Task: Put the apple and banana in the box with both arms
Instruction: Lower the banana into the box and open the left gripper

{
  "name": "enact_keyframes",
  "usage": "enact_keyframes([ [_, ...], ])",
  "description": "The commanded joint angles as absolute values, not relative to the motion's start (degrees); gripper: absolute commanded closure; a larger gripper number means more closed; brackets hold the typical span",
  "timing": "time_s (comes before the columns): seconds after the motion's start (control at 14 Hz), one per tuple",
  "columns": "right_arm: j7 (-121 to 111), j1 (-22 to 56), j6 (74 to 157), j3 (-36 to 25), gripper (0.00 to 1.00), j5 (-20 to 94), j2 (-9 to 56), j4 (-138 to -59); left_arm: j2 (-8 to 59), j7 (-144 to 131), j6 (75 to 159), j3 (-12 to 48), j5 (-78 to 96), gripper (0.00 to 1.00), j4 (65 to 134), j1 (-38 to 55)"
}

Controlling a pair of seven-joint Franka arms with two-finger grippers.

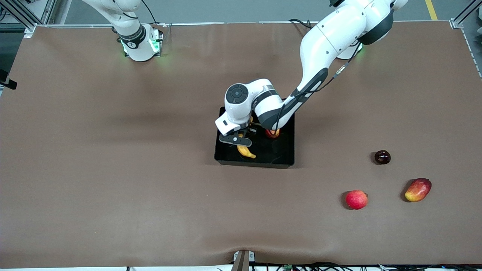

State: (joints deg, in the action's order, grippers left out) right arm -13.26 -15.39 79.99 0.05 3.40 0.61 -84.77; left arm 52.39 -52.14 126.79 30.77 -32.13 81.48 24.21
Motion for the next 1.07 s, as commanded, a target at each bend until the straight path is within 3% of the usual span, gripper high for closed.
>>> enact_keyframes([
  [0.0,-14.24,-16.88,79.45,0.88,0.0,4.57,0.88,-84.29,53.44,-53.96,127.62,30.15,-33.75,0.73,80.51,25.22],
  [0.07,-14.24,-16.88,79.45,0.88,0.0,4.57,0.88,-84.29,53.35,-53.88,127.62,30.15,-33.58,0.32,80.42,25.22],
  [0.14,-14.33,-16.96,79.45,0.88,0.0,4.57,0.88,-84.29,53.0,-53.79,127.62,30.15,-33.49,0.0,80.33,25.22],
  [0.57,-14.33,-17.67,79.19,0.88,0.0,5.45,1.14,-84.29,45.19,-53.18,119.02,31.11,-32.7,0.0,78.84,19.97],
  [1.0,-14.33,-17.67,79.1,0.88,0.0,5.71,1.23,-84.29,33.24,-46.24,114.36,30.94,-26.72,0.0,78.84,10.39],
])
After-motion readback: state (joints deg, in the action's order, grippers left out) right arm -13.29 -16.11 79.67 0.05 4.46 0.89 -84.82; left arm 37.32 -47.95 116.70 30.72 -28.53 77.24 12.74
